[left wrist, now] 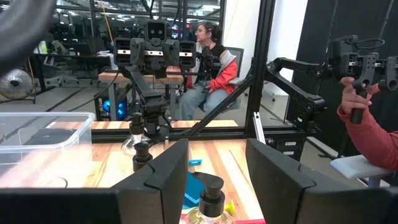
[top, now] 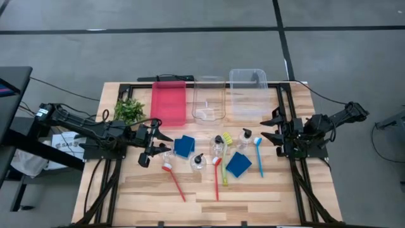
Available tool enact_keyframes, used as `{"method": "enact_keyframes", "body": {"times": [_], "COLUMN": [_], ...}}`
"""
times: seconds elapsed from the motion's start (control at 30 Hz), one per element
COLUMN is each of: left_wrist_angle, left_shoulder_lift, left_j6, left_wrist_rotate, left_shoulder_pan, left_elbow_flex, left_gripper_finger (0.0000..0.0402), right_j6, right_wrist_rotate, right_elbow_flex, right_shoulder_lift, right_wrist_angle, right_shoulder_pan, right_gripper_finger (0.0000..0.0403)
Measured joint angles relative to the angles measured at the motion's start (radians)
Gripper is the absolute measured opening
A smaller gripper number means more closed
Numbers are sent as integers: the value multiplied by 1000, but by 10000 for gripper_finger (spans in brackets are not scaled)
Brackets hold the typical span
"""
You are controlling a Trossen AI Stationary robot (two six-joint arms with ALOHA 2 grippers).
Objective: Pick & Place Kitchen Sink Supplies
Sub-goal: Put the blue dishwashing brush into the white transparent bin
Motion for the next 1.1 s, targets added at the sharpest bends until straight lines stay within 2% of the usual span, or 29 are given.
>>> {"method": "enact_keyframes", "body": {"times": [0.2,0.37,0.5,0.6,0.83,1.1], "left_wrist_angle": [0,0,0,0,0,-4], "left_shoulder_lift": [0,0,0,0,0,0], "left_j6": [0,0,0,0,0,0], "left_wrist_rotate": [0,0,0,0,0,0], "left_shoulder_pan": [0,0,0,0,0,0], "left_elbow_flex": [0,0,0,0,0,0], "left_gripper_finger": [163,163,163,163,163,163], "right_j6": [-1,-25,-27,19,171,171], "right_wrist_rotate": [0,1,73,122,121,122], "right_elbow_flex": [0,0,16,63,181,200], "right_shoulder_lift": [17,53,106,145,214,229], "right_wrist_angle": [-13,-103,-176,-289,-542,-569], "right_shoulder_pan": [0,0,0,0,14,36], "right_gripper_finger": [182,182,182,182,182,182]}}
